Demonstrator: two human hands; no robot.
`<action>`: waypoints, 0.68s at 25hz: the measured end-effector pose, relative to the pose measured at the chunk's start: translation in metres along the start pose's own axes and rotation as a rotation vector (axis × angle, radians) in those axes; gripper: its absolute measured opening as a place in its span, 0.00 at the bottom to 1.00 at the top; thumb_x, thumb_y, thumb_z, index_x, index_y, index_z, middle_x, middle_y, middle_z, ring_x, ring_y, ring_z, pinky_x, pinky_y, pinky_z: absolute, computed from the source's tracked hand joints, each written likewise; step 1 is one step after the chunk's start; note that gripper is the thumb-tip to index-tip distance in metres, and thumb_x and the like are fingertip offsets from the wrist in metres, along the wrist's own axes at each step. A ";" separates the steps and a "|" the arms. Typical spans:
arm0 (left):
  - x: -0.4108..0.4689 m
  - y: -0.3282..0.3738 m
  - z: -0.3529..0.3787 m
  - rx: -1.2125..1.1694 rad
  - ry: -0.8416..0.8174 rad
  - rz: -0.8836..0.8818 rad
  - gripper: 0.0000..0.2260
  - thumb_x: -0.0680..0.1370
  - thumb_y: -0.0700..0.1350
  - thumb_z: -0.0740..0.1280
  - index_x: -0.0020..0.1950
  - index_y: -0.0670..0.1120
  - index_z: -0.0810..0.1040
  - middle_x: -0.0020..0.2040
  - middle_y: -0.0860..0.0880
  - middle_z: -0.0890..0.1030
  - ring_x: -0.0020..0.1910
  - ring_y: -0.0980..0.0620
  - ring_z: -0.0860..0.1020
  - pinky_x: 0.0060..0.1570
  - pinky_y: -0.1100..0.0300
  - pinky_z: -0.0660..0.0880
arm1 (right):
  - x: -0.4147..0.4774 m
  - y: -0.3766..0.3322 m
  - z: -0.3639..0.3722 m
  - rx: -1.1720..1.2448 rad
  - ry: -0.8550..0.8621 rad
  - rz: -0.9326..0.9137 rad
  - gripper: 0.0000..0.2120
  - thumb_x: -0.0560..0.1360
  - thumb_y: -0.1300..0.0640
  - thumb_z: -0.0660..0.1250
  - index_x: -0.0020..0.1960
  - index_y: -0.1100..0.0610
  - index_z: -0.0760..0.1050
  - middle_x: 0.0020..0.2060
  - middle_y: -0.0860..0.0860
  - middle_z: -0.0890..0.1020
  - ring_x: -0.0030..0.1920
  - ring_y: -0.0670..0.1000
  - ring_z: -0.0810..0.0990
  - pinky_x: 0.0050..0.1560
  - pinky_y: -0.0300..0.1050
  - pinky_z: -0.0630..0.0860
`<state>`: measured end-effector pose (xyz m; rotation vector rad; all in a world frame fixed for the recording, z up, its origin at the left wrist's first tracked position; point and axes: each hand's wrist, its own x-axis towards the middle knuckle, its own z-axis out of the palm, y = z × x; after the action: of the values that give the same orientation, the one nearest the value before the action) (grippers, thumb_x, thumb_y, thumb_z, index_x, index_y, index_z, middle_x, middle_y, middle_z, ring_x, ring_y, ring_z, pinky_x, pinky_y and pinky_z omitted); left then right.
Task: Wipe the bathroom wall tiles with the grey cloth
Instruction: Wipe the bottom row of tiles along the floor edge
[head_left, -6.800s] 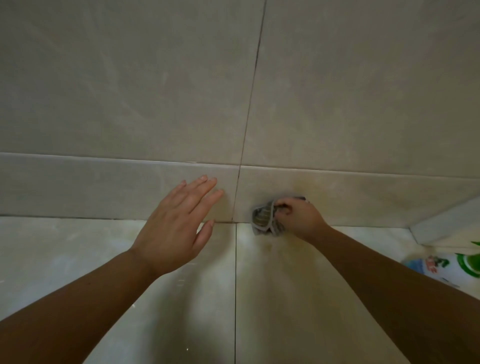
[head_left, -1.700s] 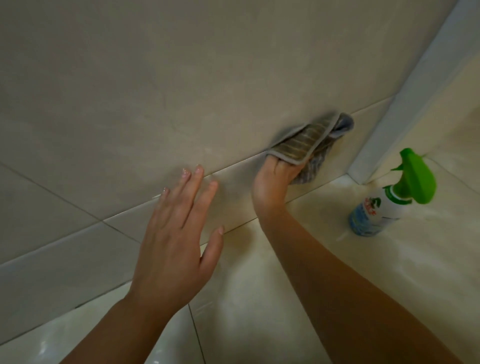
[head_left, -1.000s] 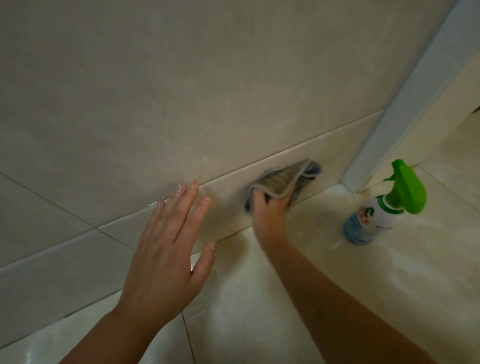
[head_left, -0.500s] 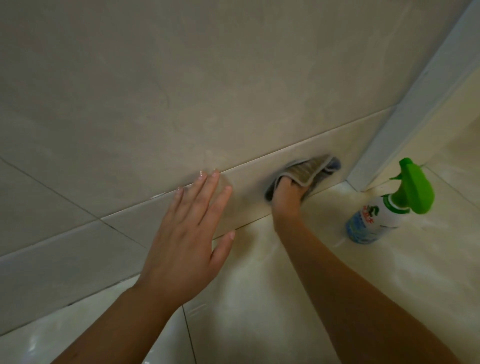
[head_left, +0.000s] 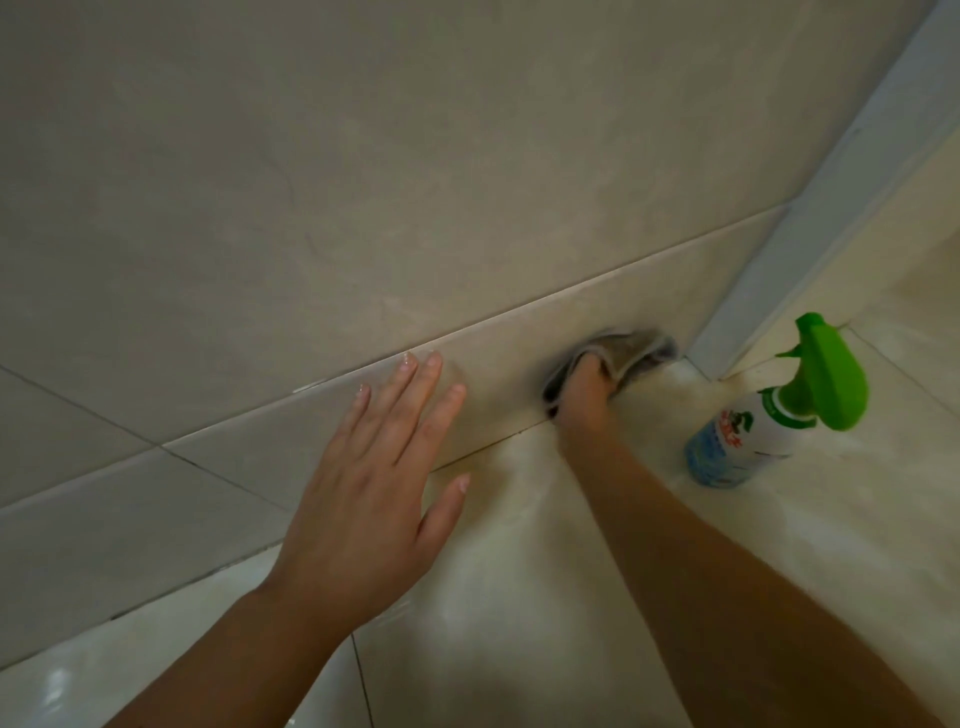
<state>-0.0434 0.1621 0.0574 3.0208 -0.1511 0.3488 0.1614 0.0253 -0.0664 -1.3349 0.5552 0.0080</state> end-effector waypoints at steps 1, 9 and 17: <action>0.001 0.001 0.001 0.001 0.000 0.001 0.28 0.80 0.55 0.56 0.79 0.45 0.60 0.80 0.46 0.56 0.80 0.49 0.52 0.76 0.49 0.51 | -0.011 0.010 0.005 -0.004 -0.071 -0.055 0.48 0.61 0.34 0.57 0.78 0.42 0.46 0.76 0.52 0.60 0.71 0.58 0.67 0.72 0.61 0.64; 0.000 -0.003 0.007 -0.009 0.007 -0.011 0.28 0.80 0.54 0.57 0.78 0.44 0.61 0.80 0.46 0.57 0.80 0.49 0.53 0.77 0.50 0.52 | 0.019 -0.120 -0.004 -0.070 0.058 -0.368 0.27 0.83 0.55 0.49 0.79 0.62 0.45 0.79 0.57 0.49 0.76 0.54 0.53 0.71 0.39 0.50; -0.005 0.003 0.011 -0.022 -0.014 -0.014 0.29 0.80 0.54 0.58 0.79 0.45 0.60 0.80 0.47 0.57 0.80 0.50 0.52 0.76 0.50 0.51 | 0.064 -0.085 -0.019 0.153 0.212 -0.007 0.25 0.81 0.47 0.55 0.77 0.50 0.57 0.74 0.53 0.64 0.69 0.54 0.68 0.72 0.52 0.62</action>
<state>-0.0457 0.1586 0.0459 3.0021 -0.1342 0.3222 0.2366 -0.0326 -0.0159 -1.1953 0.7160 -0.1802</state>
